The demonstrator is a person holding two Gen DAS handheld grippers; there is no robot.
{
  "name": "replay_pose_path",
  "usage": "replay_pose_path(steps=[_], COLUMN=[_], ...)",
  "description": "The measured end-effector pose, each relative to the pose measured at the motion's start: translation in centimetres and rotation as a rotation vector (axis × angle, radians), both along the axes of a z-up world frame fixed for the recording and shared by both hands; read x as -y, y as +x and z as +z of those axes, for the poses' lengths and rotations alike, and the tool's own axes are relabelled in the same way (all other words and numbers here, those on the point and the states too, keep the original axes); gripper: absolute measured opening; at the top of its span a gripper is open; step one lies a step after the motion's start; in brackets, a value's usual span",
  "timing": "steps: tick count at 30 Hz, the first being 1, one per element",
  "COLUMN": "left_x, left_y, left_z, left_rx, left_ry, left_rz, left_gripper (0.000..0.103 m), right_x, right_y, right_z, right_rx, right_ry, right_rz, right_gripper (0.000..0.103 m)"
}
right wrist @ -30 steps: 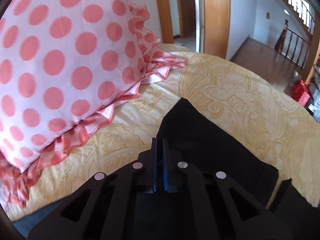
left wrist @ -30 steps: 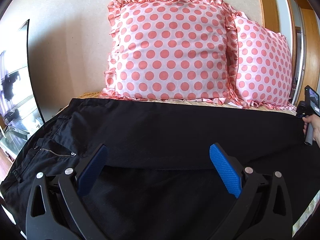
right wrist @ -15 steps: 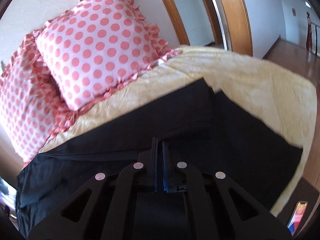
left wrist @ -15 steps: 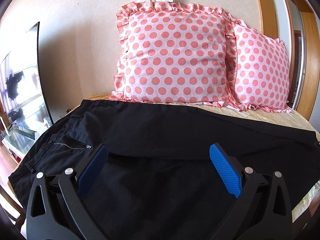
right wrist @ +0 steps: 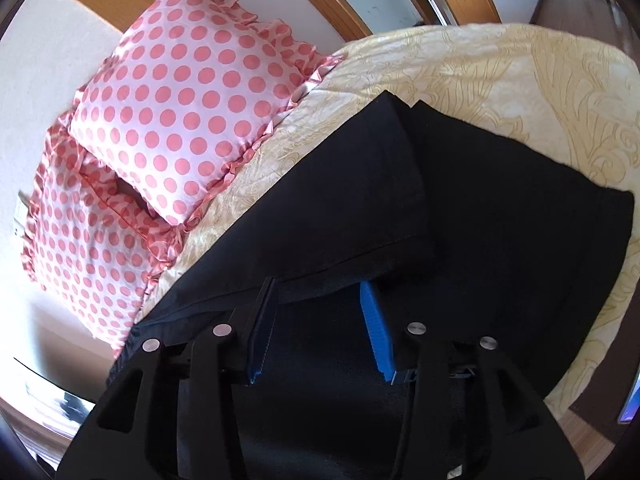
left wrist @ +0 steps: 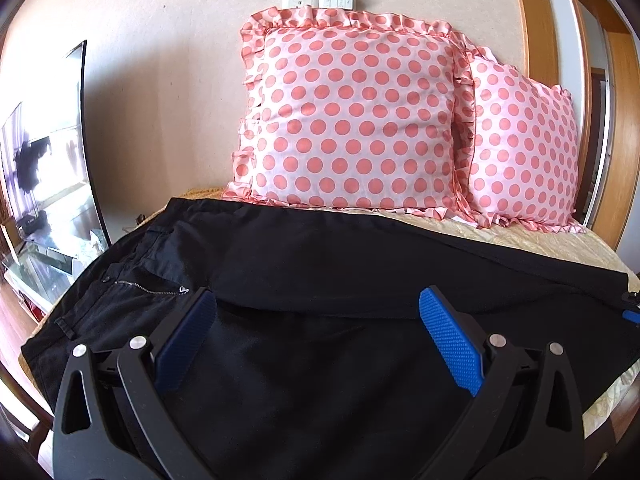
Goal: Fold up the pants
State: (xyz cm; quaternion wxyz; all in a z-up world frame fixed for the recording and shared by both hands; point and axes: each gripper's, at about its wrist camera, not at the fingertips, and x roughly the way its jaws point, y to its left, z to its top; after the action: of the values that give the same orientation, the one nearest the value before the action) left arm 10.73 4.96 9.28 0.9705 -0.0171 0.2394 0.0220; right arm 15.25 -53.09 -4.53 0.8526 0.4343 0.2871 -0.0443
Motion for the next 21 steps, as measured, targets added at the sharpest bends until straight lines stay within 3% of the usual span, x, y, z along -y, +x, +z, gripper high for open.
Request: replay_pose_path(steps=[5, 7, 8, 9, 17, 21], left_x=[-0.2, -0.5, -0.7, -1.0, -5.2, -8.4], left_y=[0.5, 0.7, 0.9, 1.1, 4.1, 8.1], left_z=[-0.4, -0.4, -0.5, -0.4, 0.4, 1.4], left_rx=[-0.013, -0.016, -0.02, -0.024, -0.082, -0.137], left_ry=[-0.008, -0.01, -0.014, -0.025, -0.134, -0.211], left_rz=[0.004, 0.011, 0.015, 0.02, 0.067, 0.118], left_gripper=[0.101, 0.101, 0.101, 0.101, 0.101, 0.101], right_x=[0.5, 0.7, 0.9, 1.1, 1.7, 2.3], right_y=[1.5, 2.1, 2.3, 2.3, -3.9, -6.3], right_z=[-0.4, -0.4, -0.7, -0.9, 0.6, 0.9], right_rx=[0.014, 0.008, 0.016, 0.039, 0.232, 0.259], right_ry=[0.001, -0.014, -0.01, 0.006, -0.042, -0.05], right_rz=[-0.052, -0.067, -0.068, -0.065, -0.097, -0.147], right_gripper=[0.042, 0.027, 0.009, 0.004, 0.003, 0.003])
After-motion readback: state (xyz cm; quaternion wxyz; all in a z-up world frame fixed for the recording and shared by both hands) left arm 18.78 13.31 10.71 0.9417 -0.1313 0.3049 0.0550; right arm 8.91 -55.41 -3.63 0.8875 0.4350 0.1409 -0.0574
